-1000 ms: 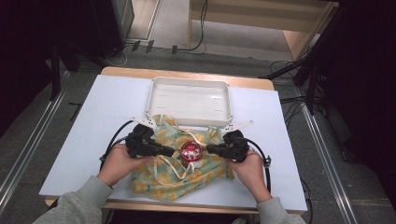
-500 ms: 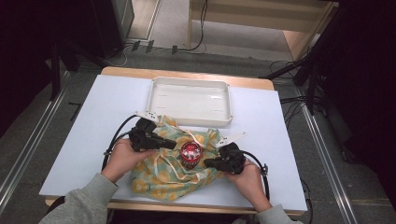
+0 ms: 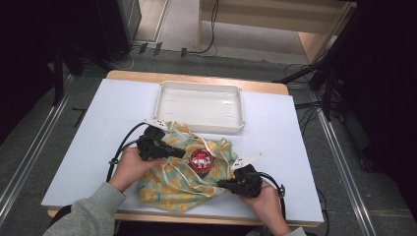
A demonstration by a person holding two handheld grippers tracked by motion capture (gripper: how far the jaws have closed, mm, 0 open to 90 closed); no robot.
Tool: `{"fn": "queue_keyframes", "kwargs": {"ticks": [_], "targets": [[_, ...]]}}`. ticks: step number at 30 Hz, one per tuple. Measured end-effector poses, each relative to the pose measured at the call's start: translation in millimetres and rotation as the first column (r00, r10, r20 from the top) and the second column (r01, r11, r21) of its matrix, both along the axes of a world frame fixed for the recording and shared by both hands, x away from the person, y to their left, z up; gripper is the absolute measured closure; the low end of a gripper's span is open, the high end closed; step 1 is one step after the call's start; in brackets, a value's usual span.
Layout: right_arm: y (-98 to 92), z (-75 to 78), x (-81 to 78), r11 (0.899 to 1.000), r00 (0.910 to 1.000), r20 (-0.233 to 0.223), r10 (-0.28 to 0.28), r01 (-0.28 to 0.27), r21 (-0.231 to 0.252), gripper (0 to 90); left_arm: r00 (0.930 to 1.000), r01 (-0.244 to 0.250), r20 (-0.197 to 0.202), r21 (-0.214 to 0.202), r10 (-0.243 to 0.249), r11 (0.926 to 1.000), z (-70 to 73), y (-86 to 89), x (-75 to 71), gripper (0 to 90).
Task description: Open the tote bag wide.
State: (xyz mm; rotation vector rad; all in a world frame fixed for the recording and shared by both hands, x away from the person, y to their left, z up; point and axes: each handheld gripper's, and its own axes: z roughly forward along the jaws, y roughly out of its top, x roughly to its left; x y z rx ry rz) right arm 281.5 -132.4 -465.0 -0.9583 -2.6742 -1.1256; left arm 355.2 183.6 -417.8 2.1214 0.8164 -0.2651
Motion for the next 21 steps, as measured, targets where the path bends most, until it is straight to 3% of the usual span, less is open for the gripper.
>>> {"fn": "queue_keyframes", "kwargs": {"ticks": [11,21], "targets": [[4.0,-7.4,-16.3,0.999,0.9985,-0.012,0.053,-0.053,0.002,90.0,0.9999,-0.008,-0.011,0.03,0.008,0.9995,-10.3,0.5,2.9,90.0],[0.0,1.1,-12.7,0.999,0.9999,-0.006,0.013,-0.012,0.043,87.3,0.999,-0.006,-0.045,0.052,0.008,0.9986,-22.4,1.6,-1.5,89.9]]}}
